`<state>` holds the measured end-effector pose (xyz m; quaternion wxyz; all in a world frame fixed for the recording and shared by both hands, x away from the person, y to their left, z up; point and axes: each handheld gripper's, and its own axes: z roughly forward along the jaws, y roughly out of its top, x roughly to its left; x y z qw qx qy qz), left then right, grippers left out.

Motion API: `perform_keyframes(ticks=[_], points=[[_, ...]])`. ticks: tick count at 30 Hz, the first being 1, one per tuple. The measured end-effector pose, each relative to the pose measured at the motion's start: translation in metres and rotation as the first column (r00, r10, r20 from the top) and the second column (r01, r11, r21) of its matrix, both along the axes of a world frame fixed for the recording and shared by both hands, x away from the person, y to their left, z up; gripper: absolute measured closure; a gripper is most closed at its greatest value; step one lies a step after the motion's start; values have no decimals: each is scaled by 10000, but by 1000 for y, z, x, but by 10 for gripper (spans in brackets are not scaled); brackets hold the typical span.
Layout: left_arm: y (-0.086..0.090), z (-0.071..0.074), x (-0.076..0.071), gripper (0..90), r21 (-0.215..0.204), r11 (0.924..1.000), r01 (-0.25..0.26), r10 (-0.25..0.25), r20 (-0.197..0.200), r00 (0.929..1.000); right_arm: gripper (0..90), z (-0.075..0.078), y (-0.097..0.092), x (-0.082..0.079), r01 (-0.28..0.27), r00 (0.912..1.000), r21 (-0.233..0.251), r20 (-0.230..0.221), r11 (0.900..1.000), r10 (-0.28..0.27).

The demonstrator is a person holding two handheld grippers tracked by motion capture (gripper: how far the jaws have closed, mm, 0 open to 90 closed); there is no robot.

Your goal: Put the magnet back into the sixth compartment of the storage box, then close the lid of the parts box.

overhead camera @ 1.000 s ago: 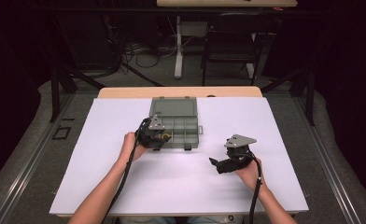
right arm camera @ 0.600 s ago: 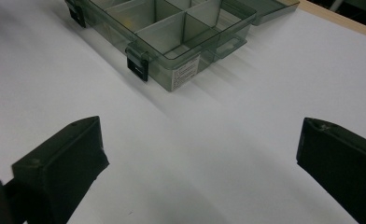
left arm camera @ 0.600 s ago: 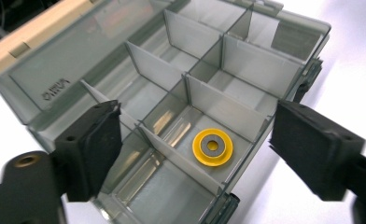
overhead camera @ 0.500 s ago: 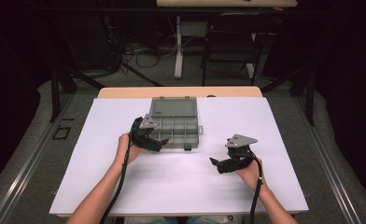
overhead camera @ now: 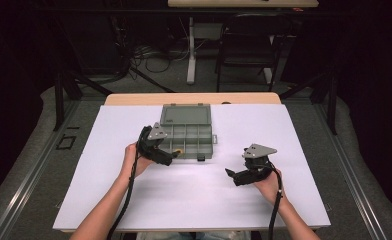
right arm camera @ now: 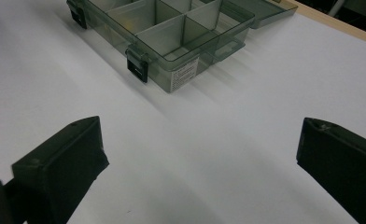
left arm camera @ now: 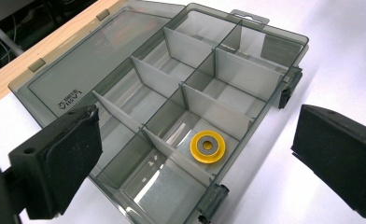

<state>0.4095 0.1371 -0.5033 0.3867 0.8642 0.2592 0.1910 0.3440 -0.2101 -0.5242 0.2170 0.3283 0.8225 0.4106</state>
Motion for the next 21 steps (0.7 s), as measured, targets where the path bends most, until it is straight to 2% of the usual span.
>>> perform_keyframes(ticks=[12, 17, 21], points=[[3, 1, -3, 2, -117, 9999, 51, -50, 31, 10000, 3, -2, 4, 1, -164, 9999, -44, -31, 9999, 164], [5, 0, -2, 2, -194, 9998, 19, -19, 12, 10000, 0, 0, 3, -1, -188, 9998, 354, -14, 9992, 189], [4, -1, 0, 2, -171, 9998, 62, -62, -3, 10000, 0, 0, 1, 0, -193, 9998, 401, -83, 9990, 196]])
